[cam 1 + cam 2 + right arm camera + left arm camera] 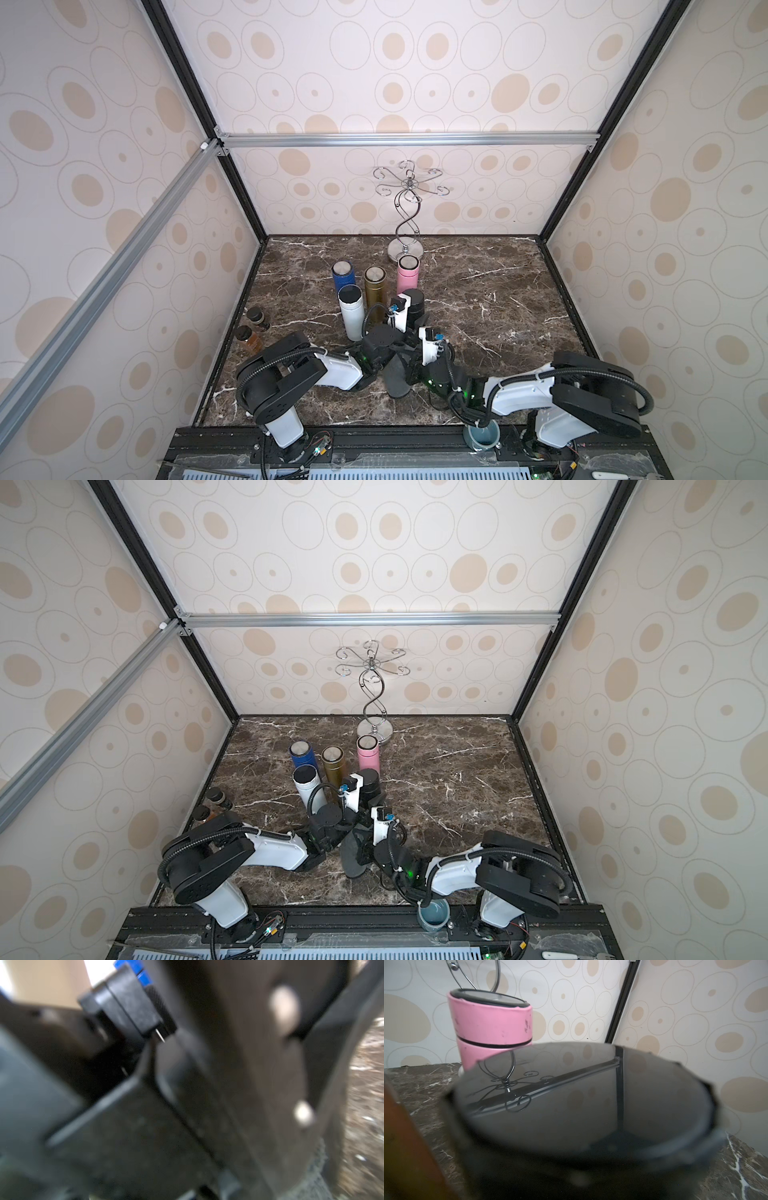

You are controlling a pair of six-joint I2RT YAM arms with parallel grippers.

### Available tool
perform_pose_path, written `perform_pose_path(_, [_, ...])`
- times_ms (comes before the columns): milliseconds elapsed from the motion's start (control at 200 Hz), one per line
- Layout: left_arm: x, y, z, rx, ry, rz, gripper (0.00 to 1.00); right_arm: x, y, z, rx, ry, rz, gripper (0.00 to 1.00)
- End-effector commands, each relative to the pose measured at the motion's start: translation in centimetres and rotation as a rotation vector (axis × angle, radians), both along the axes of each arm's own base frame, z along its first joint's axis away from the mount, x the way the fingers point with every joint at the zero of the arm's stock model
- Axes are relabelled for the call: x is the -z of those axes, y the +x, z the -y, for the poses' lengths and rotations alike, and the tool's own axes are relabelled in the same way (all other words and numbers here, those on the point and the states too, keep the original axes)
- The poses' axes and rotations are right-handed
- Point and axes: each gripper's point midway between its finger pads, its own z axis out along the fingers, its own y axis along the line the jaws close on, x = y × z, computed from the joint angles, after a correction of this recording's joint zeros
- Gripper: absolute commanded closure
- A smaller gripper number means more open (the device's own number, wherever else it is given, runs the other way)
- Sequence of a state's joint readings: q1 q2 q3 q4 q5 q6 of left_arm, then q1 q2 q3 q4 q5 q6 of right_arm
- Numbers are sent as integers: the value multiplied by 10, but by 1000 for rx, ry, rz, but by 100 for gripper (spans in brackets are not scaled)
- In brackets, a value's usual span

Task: Wipe the surface of the thermos
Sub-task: Wipe the dirt from the surface of the thermos.

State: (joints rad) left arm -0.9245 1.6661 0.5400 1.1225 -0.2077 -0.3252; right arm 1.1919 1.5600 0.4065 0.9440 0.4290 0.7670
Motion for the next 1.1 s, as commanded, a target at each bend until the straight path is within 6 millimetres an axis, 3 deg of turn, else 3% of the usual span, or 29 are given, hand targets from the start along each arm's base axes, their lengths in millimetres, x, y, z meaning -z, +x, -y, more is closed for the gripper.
perform_pose_path(0, [3,-14,11,66,13,1,100,2,6,5,71,77,-14,100])
perform_pose_path(235, [3,-14,8,54,18,13,100,28,7,44,210,-30,-116,100])
perform_pose_path(525, [-2,-17,8,68,8,26,100,43,1,99,364,-60,-186,100])
perform_pose_path(650, [-9,-20,5,76,-5,45,100,34,-2,114,388,-59,-176,100])
perform_pose_path(955, [-41,-33,-4,103,-75,89,100,-21,-7,150,371,26,-61,100])
perform_pose_path(1095, [-62,-36,-7,109,-135,105,100,-29,-7,167,358,106,-73,100])
